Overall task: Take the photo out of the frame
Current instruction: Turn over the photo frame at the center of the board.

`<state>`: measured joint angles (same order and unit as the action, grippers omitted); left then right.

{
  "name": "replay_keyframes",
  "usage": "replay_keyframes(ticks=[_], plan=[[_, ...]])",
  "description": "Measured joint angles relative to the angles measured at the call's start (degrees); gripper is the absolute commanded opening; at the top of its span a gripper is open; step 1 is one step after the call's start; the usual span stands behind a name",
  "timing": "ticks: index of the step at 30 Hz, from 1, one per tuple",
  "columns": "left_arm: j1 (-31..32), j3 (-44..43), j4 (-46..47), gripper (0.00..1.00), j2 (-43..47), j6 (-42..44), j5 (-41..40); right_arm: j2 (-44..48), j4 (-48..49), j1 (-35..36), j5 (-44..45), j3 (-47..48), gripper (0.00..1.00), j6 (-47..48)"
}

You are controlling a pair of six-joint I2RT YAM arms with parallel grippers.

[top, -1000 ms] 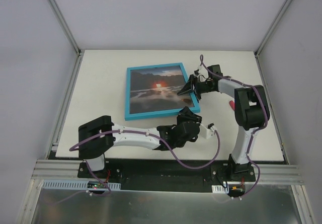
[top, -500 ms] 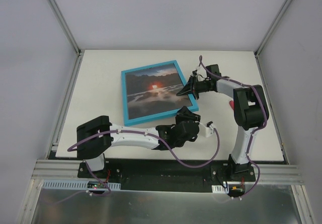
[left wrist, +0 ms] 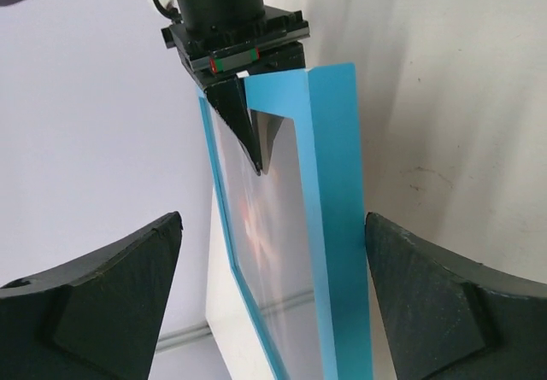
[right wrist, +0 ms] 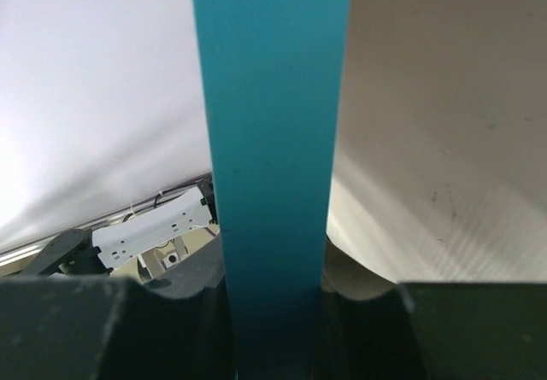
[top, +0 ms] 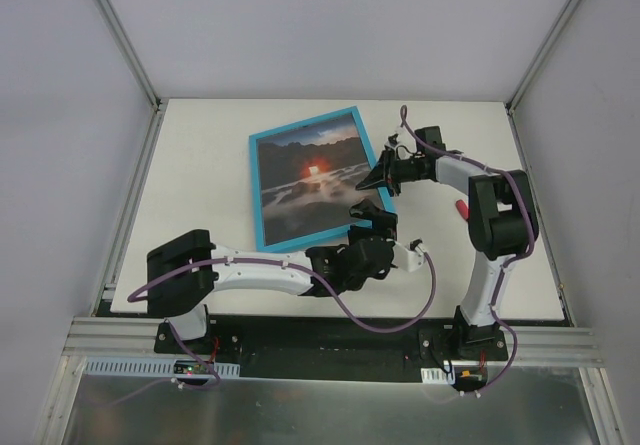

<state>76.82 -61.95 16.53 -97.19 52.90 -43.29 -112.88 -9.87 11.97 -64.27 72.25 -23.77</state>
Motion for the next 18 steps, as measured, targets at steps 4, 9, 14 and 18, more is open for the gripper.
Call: replay_keyframes(ticks=[4, 9, 14, 18], plan=[[0.0, 0.0, -0.3, 0.98, 0.6, -0.3, 0.9, 1.3, -2.9, -0.9, 1.8, 0.1, 0.01, 3.2], [-0.5, -1.3, -3.0, 0.99, 2.6, -0.8, 1.3, 3.0, -7.9, -1.1, 6.0, 1.7, 0.01, 10.4], [-5.4, -3.7, -3.1, 0.99, 8.4, -1.2, 1.3, 4.9, -12.2, -2.6, 11.5, 3.6, 0.01, 16.6], [-10.0, -4.1, -3.2, 0.99, 13.1, -2.0, 1.3, 8.0, -16.5, -4.0, 14.7, 4.0, 0.01, 18.2]])
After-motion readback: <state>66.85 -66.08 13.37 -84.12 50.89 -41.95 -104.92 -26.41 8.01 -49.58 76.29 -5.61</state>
